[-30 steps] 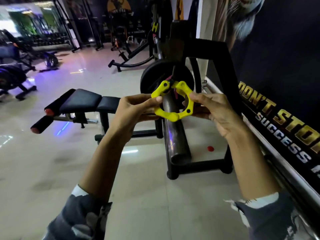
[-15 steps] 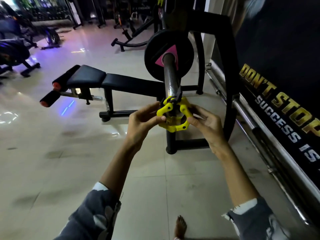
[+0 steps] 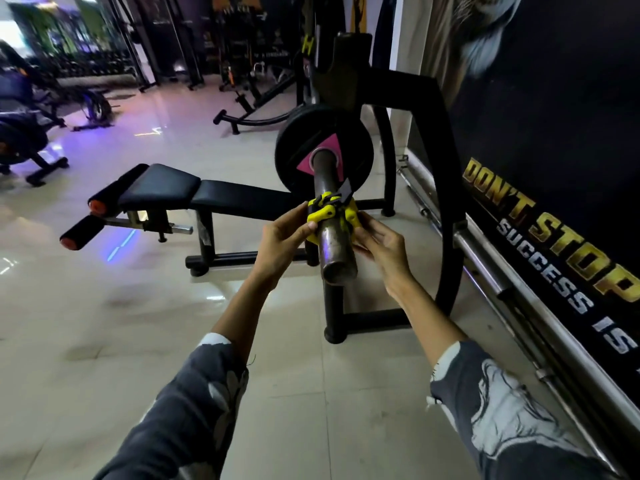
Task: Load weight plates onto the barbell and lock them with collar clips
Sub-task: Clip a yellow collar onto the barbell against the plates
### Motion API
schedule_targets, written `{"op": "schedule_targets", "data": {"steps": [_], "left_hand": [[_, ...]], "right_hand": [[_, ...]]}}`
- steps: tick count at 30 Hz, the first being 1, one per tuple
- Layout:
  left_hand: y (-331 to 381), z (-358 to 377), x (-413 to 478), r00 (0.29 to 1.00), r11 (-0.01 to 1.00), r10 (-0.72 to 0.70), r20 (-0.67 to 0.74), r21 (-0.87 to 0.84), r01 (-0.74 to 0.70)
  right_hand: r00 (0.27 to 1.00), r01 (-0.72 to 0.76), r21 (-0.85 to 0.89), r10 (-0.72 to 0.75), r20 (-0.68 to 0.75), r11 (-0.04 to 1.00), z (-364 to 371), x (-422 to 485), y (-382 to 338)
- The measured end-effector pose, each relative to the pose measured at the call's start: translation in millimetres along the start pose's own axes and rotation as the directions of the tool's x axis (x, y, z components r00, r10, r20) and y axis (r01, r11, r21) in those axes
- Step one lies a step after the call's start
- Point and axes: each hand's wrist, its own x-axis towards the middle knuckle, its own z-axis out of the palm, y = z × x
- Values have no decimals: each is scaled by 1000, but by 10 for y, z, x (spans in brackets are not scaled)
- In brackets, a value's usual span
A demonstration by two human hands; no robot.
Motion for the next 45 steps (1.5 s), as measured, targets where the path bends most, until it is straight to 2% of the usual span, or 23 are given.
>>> {"op": "schedule_targets", "data": {"steps": [4, 8, 11, 14, 17, 19, 22, 24, 26, 28, 30, 32, 33, 35, 36, 38, 40, 45], "left_hand": [[-59, -63, 518, 1000, 996, 0, 2, 90, 0], [-115, -69, 1156, 990, 986, 22, -140, 168, 2], [-208, -53, 1616, 963, 980, -5, -270, 191, 58], [-226, -65, 1628, 953, 981, -6, -303, 183, 64], [-210, -10, 1680, 950, 978, -53, -309, 176, 112], [-94, 9, 1784, 947, 919, -75, -313, 348, 187], [136, 90, 1962, 955, 724, -66, -290, 645, 246], [183, 123, 2060, 960, 661, -54, -274, 711, 240], [171, 121, 2110, 958, 652, -27, -287, 721, 234], [146, 50, 2152, 941, 720, -48, -334, 642, 265], [135, -66, 2163, 901, 847, -217, -375, 387, 364], [130, -151, 2085, 844, 853, -450, -292, 141, 503], [108, -170, 2040, 818, 823, -533, -218, 89, 560], [62, -162, 1977, 786, 788, -610, -99, 26, 615], [53, -154, 1969, 788, 791, -611, -78, -7, 612], [55, -157, 1979, 796, 800, -600, -75, -48, 598], [50, -182, 1993, 795, 797, -603, -61, -73, 599], [-74, -226, 2000, 791, 789, -609, -59, -152, 596]], "right_hand": [[1000, 0, -13, 0, -29, 1000, 16, 584, -24], [997, -26, -5, 26, -73, 1000, 64, 1247, 12], [992, -31, 41, 36, -120, 999, 104, 1746, 55], [985, -28, 65, 38, -169, 997, 123, 1794, 92], [988, -14, 85, 26, -149, 996, 79, 1901, 196], [988, -17, 127, 36, -147, 992, 93, 1923, 197], [988, -34, 154, 56, -143, 987, 110, 1901, 147], [989, -19, 147, 40, -141, 989, 113, 1863, 134], [991, -12, 166, 34, -128, 986, 119, 1845, 108], [993, -13, 177, 34, -114, 984, 133, 1845, 84], [991, -14, 128, 31, -133, 992, 161, 1820, 68], [972, 94, -151, -123, -198, 984, 184, 1789, 32], [947, 182, -342, -258, -192, 922, 188, 1792, -14], [884, 332, -626, -465, -56, 706, 172, 1897, -176], [877, 365, -710, -479, 44, 603, 156, 1987, -275], [896, 390, -797, -388, 215, 462, 132, 2141, -458], [899, 424, -794, -312, 309, 436, 127, 2222, -553], [885, 455, -782, -312, 346, 426, 82, 2266, -552]]}}
